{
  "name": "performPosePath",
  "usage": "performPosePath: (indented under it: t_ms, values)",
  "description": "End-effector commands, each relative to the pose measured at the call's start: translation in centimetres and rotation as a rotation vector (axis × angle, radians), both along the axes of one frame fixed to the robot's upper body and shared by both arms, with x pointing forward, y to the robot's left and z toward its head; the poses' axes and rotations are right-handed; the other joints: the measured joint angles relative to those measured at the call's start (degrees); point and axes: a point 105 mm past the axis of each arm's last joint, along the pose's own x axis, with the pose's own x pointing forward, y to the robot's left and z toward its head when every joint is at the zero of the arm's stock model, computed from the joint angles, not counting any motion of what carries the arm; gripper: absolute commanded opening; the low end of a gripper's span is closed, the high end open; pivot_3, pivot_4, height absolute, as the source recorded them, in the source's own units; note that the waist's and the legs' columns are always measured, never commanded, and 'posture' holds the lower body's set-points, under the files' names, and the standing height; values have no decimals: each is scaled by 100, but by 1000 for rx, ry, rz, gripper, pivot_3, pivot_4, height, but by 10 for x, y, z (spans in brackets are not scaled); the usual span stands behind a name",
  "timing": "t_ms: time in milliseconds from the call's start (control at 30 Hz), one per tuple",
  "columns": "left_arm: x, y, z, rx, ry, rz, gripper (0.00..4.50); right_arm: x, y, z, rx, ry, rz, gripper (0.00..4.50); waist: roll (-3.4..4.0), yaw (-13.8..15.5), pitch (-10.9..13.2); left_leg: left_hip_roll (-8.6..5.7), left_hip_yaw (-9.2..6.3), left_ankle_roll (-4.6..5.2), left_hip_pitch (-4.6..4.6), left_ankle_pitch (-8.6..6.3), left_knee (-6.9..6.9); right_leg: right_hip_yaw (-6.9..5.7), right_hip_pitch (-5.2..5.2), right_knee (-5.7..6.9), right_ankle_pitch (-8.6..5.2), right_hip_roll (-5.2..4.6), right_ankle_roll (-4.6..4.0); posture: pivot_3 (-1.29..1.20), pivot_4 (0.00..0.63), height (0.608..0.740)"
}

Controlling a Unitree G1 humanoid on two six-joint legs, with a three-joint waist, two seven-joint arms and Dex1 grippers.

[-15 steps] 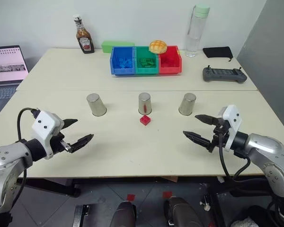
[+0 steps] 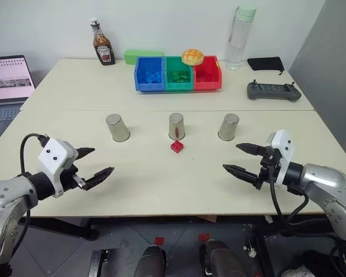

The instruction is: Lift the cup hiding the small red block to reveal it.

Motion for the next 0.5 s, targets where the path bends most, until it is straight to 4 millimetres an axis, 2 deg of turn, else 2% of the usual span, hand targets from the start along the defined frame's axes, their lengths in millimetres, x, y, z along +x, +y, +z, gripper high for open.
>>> performPosePath:
  t_ms: [33,500]
  values:
    - [0,0,11,30,-44,-2,4500,-5,2,9,-3,-45,27,4416,0,0,0,0,0,0,0,0,0,1,0,0,0,0,0,0,150,740]
    - [3,1,12,30,-51,11,4500,-7,-2,4,-8,-43,30,4416,0,0,0,0,1,0,0,0,0,0,0,-2,0,0,0,0,150,740]
